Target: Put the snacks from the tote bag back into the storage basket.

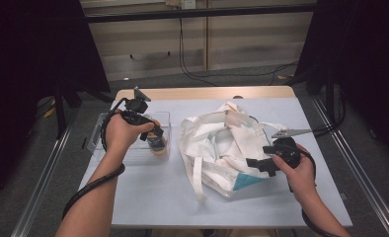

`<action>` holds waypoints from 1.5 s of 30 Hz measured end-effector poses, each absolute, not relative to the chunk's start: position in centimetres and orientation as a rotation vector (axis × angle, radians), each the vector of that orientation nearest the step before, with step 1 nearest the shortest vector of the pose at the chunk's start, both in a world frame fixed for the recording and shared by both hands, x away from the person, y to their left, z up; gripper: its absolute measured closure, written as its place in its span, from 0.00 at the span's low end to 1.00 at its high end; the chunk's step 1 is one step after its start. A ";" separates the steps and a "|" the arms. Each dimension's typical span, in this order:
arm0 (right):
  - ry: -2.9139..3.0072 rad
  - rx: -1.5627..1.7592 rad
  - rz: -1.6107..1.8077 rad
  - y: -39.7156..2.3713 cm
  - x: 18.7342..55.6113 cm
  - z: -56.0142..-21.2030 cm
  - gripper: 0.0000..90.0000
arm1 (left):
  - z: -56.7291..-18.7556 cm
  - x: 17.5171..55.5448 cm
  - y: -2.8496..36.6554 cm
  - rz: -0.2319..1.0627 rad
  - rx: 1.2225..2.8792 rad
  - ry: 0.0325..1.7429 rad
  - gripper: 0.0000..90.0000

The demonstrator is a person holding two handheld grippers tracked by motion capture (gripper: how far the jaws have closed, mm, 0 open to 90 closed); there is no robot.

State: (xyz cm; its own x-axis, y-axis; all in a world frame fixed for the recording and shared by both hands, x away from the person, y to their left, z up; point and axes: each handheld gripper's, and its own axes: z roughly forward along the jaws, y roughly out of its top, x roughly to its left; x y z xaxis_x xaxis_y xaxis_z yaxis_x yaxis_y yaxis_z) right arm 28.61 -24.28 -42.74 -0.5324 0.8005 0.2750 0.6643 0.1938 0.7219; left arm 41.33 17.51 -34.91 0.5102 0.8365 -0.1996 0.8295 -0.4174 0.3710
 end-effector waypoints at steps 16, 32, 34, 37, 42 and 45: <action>2.294 1.418 1.250 -24.2 28.6 -42.6 0.09 | -36.3 41.0 17.3 0.050 2.315 1.321 0.29; 2.298 1.413 1.250 -23.9 28.5 -42.5 0.09 | -34.2 40.0 17.9 0.108 2.300 1.286 0.14; 2.300 1.408 1.248 -23.9 28.5 -42.4 0.09 | -34.2 39.9 18.2 0.111 2.294 1.294 0.13; 2.299 1.412 1.247 -23.9 28.5 -42.5 0.09 | -34.2 39.8 18.6 0.117 2.294 1.288 0.12; 2.299 1.414 1.243 -24.0 28.5 -42.5 0.09 | -34.3 39.4 19.3 0.128 2.266 1.297 0.12; 2.302 1.412 1.247 -24.0 28.5 -42.5 0.09 | -34.2 39.2 19.6 0.131 2.257 1.298 0.12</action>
